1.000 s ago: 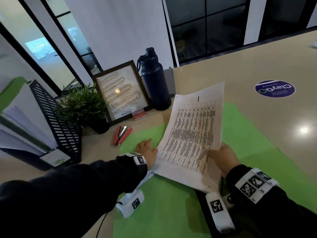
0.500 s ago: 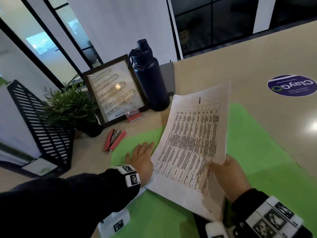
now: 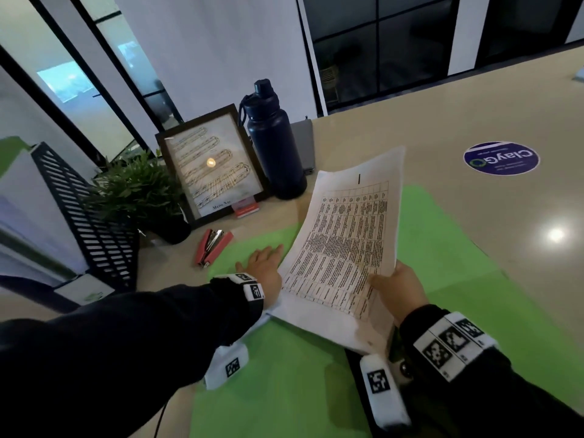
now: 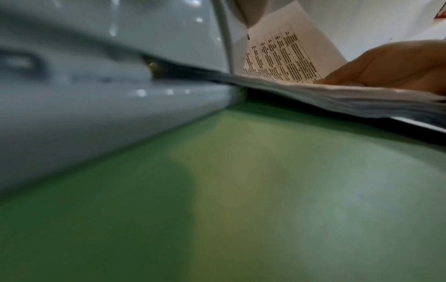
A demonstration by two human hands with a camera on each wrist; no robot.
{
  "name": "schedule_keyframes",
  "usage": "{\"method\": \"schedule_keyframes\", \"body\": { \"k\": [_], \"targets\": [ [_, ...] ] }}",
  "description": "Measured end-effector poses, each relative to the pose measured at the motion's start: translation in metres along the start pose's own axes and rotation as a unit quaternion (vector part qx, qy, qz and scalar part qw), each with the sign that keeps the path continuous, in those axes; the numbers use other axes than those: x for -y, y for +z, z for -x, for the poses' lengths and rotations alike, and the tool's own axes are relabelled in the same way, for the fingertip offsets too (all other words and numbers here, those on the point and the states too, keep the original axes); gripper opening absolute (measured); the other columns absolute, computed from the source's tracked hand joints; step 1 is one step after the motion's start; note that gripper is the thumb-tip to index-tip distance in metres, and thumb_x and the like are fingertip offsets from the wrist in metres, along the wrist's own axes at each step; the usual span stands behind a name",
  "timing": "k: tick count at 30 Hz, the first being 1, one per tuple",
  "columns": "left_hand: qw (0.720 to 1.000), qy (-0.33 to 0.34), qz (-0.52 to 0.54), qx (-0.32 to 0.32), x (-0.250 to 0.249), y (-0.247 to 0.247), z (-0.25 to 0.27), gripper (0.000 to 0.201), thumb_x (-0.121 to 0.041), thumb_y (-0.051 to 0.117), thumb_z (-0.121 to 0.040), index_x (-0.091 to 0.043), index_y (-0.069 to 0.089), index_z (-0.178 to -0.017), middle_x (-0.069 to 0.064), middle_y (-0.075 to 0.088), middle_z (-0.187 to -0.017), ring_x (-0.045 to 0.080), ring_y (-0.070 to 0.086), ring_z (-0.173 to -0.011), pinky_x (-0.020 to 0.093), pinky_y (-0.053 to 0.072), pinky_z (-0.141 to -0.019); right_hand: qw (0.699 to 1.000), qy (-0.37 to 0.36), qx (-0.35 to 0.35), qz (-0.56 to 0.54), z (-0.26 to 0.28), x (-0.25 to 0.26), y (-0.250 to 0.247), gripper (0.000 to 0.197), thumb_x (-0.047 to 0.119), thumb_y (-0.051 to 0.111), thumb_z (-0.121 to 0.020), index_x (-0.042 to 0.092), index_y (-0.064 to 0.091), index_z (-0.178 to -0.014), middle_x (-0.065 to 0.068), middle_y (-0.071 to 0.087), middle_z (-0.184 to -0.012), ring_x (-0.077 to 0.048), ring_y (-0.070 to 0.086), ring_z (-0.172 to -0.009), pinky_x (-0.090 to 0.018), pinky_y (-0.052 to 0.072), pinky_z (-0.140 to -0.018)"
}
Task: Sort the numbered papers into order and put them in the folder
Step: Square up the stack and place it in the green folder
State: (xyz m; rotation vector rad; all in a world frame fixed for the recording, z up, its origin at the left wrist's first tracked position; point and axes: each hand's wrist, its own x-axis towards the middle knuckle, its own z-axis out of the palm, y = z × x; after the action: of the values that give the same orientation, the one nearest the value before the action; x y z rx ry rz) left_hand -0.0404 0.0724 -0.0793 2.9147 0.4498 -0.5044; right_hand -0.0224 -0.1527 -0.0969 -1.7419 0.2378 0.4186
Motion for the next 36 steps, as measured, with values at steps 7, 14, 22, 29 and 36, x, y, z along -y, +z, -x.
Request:
{"method": "schedule_keyframes", "body": {
  "k": [7,14,22,29,36],
  "targets": [
    [0.991,-0.001,0.103,-0.080,0.004,-0.015,0.007,0.060,-0.012,0.038,-0.095,-0.019,0.015,-0.149,0.007,0.016,-0.157,0.025,0.017,-0.144,0.047,0.015,-0.116,1.000,0.000,-0.017,0.013,0.001,0.001,0.001,0.035,0.004,0.053,-0.089,0.008,0.055,-0.123,-0.013,0.065,-0.113,-0.031,0.062,-0.095,-0.046,0.052,-0.088],
    [0.983,0.017,0.132,-0.124,0.043,-0.049,0.015,0.036,-0.053,0.034,-0.084,-0.036,0.062,-0.098,0.000,0.067,-0.112,0.022,0.056,-0.114,0.042,0.025,-0.112,1.000,-0.003,-0.026,0.009,-0.002,-0.002,0.001,0.034,0.003,0.055,-0.089,0.006,0.056,-0.123,-0.014,0.065,-0.116,-0.031,0.062,-0.098,-0.045,0.050,-0.091],
    [0.989,0.080,0.119,0.024,0.038,-0.006,0.043,0.047,-0.033,0.061,-0.088,-0.015,0.044,-0.128,0.006,0.055,-0.124,0.020,0.056,-0.104,0.029,0.046,-0.088,0.994,-0.017,-0.078,-0.069,-0.005,-0.010,-0.001,0.035,0.000,0.053,-0.089,0.006,0.056,-0.123,-0.013,0.063,-0.107,-0.028,0.060,-0.090,-0.042,0.050,-0.085],
    [0.995,0.023,0.093,-0.027,0.043,0.003,0.021,0.045,-0.027,0.061,-0.087,-0.006,0.045,-0.123,0.012,0.054,-0.123,0.027,0.054,-0.111,0.031,0.043,-0.092,0.982,-0.034,-0.097,-0.161,-0.002,-0.015,-0.002,0.029,0.001,0.052,-0.091,0.005,0.057,-0.120,-0.007,0.061,-0.102,-0.028,0.059,-0.095,-0.045,0.047,-0.094],
    [0.996,-0.056,0.058,-0.040,0.091,-0.006,0.012,0.049,-0.030,0.058,-0.090,-0.008,0.043,-0.132,0.012,0.052,-0.133,0.027,0.051,-0.120,0.031,0.042,-0.098,0.973,-0.032,-0.078,-0.214,-0.002,-0.019,-0.006,0.031,0.004,0.056,-0.089,0.009,0.055,-0.120,-0.009,0.064,-0.103,-0.031,0.060,-0.098,-0.045,0.047,-0.094]
  ]
}}
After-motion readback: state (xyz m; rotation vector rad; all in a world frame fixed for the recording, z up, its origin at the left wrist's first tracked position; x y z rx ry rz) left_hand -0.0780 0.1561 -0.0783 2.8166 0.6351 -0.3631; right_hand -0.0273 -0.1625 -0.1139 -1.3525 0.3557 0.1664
